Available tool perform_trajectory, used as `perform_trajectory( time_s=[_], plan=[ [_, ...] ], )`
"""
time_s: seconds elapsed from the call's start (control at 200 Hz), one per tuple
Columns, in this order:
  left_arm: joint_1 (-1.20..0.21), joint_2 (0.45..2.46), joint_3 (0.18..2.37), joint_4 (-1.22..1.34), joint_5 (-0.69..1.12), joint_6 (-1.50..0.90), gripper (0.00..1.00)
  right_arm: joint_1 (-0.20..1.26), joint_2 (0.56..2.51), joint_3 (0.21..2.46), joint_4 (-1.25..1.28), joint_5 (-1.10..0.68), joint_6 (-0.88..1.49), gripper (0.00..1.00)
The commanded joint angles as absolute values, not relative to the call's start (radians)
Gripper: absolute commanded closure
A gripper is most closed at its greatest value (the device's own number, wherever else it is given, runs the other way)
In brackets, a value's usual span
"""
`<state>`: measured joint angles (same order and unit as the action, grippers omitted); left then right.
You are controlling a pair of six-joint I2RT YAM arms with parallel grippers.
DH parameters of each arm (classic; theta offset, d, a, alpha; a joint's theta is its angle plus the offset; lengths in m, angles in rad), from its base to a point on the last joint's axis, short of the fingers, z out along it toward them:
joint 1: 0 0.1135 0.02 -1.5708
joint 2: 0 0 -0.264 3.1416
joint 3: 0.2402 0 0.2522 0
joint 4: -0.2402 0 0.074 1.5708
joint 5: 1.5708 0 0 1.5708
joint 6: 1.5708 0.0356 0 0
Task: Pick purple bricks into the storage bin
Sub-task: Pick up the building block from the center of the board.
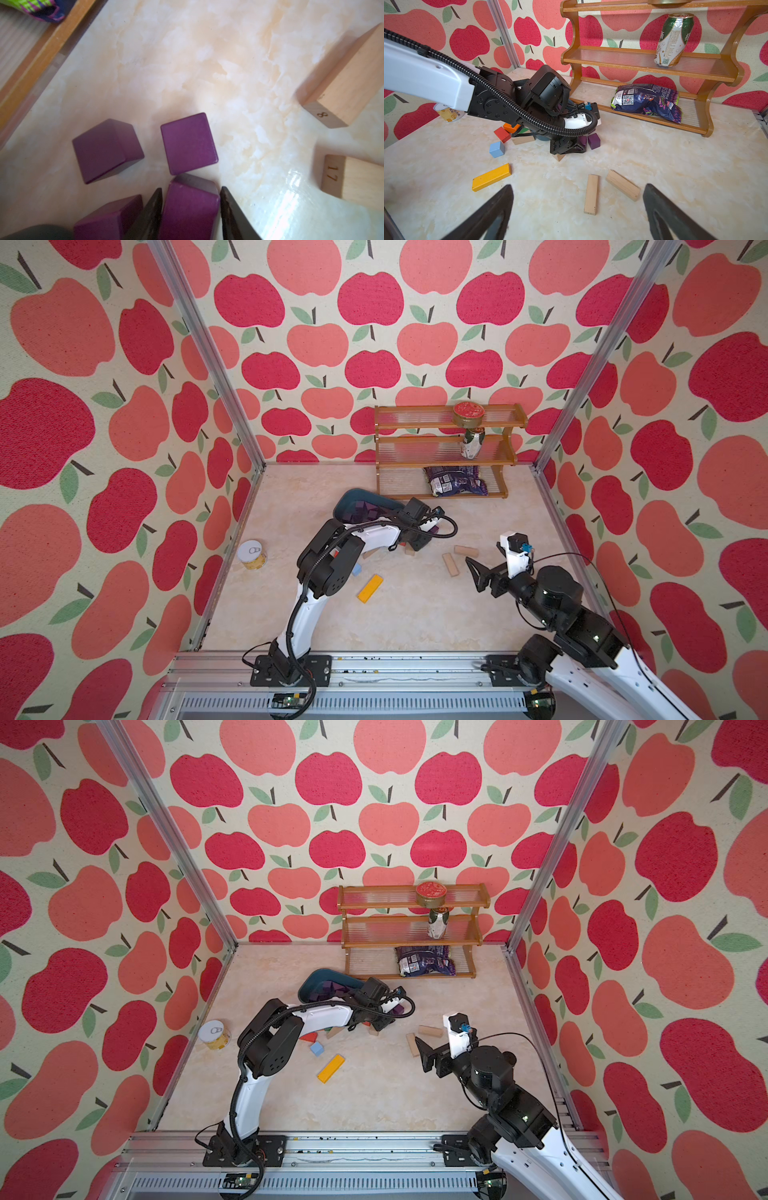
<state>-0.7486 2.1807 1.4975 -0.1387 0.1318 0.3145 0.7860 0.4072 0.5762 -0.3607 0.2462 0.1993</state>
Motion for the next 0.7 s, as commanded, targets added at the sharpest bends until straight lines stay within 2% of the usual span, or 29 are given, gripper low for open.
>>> perform_trajectory(
  time_s=[0.0,0.29,0.54,0.695],
  plan=[
    [-0.744,2.218,1.498,-0.153,0.152,0.346,0.59,0.788,0.397,0.578,-0.375,0.255,0.190,0.01],
    [-0.752,2.184,1.453,-0.104,0.132,0.338,0.68,0.787,0.397,0.572,-0.372,0.263,0.187,0.01],
    [-0.768,2.155,1.442,-0.082,0.117,0.316,0.71,0.787,0.398,0.565,-0.383,0.275,0.183,0.01],
    [-0.769,2.121,1.448,-0.093,0.099,0.273,0.70,0.787,0.385,0.564,-0.394,0.276,0.184,0.01]
  ],
)
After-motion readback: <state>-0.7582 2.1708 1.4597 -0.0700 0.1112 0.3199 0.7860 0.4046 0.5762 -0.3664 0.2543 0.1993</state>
